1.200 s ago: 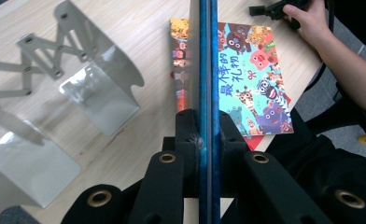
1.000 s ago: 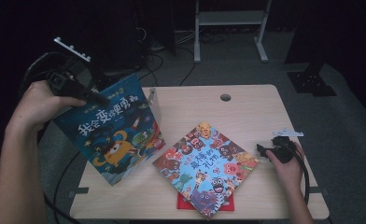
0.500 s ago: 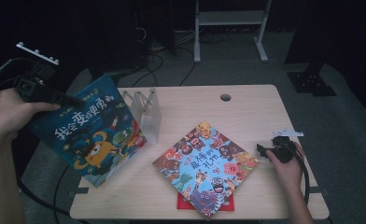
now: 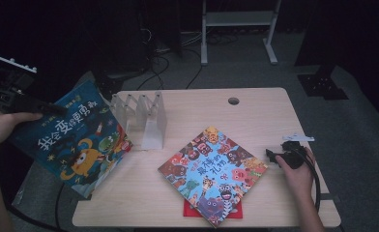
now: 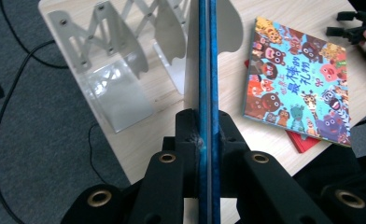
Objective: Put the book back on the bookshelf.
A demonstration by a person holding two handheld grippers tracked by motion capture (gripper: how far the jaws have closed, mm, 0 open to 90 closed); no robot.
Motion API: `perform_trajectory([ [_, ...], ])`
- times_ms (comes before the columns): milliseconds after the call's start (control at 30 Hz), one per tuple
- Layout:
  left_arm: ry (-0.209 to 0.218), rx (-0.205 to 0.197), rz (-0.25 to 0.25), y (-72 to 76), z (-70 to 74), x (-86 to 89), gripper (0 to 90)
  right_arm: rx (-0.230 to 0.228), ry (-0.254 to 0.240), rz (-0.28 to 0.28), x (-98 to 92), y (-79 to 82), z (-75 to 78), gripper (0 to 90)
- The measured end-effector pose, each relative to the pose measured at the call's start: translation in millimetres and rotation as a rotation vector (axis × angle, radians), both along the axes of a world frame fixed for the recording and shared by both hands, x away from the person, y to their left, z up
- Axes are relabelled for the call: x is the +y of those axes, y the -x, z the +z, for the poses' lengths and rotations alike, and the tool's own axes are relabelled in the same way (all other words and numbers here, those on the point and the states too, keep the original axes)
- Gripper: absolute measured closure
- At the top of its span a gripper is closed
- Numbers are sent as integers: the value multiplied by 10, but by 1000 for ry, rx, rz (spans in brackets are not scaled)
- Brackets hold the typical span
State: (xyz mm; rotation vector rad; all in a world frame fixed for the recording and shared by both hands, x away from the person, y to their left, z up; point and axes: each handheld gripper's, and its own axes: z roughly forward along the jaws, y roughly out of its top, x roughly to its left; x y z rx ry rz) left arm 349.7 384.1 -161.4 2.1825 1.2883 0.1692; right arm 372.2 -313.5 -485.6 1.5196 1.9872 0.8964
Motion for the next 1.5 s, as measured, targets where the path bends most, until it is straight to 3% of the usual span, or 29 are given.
perform_trajectory([
  [533, -40, 1, 135, -177, -162, 78, 826, 0, 0, -1, 0, 0, 0, 178],
  [733, -41, 14, 191, -298, -188, 70, 826, 0, 0, -1, 0, 0, 0, 178],
  [900, -54, -5, 241, -381, -199, 35, 826, 0, 0, -1, 0, 0, 0, 178],
  [1100, -52, 0, 296, -522, -224, 6, 826, 0, 0, -1, 0, 0, 0, 178],
  [1500, -55, 1, 371, -795, -265, -77, 826, 1, 0, -1, 0, 0, 0, 178],
])
